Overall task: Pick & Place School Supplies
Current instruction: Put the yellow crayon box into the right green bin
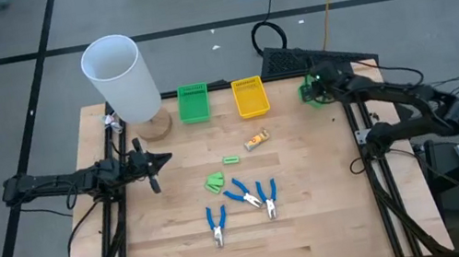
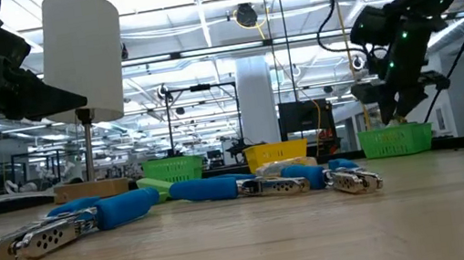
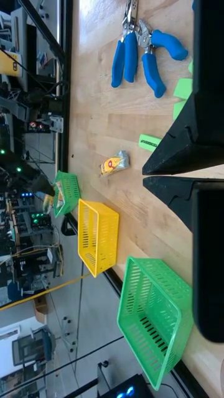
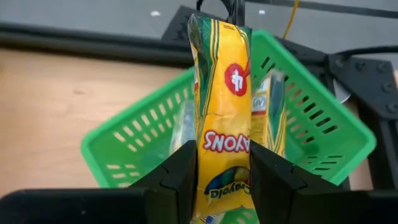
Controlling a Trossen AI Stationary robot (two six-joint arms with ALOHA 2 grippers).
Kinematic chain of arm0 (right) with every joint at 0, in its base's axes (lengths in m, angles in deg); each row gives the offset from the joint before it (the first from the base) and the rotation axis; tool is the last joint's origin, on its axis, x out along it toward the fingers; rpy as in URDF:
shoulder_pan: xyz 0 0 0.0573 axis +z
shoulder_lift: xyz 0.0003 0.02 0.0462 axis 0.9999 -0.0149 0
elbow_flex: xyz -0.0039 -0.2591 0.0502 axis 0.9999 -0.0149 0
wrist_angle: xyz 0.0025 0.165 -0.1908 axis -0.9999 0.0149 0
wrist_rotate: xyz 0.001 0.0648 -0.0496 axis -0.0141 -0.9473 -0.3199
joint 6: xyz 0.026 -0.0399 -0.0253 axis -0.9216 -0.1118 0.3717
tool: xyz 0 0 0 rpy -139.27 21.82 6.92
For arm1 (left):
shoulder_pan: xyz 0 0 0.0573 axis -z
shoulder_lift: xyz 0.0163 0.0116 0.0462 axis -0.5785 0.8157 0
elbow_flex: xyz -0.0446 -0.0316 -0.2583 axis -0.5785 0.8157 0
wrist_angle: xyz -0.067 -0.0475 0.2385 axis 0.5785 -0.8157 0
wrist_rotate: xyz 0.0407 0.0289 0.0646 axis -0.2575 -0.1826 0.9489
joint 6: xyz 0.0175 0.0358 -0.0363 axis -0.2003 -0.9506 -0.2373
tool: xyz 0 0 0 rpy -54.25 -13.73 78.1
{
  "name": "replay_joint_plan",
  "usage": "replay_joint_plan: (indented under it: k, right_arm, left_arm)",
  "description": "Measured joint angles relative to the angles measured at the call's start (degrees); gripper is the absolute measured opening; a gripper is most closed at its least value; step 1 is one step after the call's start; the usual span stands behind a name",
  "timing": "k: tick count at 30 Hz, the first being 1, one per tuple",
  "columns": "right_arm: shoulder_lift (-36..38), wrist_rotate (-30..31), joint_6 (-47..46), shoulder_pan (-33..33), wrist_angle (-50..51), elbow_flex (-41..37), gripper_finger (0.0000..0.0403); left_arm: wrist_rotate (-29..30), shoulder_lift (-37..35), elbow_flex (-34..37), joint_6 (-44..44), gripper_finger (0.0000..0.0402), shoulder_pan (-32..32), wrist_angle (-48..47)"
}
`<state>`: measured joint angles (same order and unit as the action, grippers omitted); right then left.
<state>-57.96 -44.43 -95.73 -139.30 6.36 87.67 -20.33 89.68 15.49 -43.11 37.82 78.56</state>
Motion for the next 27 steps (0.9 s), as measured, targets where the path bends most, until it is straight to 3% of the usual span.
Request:
replay_joint_plan:
  k: [10, 27]
  right_arm:
    - [-2.46, 0.05, 1.69, 0.0, -1.34, 0.0, 0.0122]
    - [-2.46, 0.15, 1.94, 0.0, -1.25, -0.02, 0.0192]
  left_arm:
    - [0.0, 0.0, 0.02, 0.0, 0.0021, 0.02, 0.0]
    - [0.0, 0.0, 0.0, -0.02, 0.0021, 0.0, 0.0]
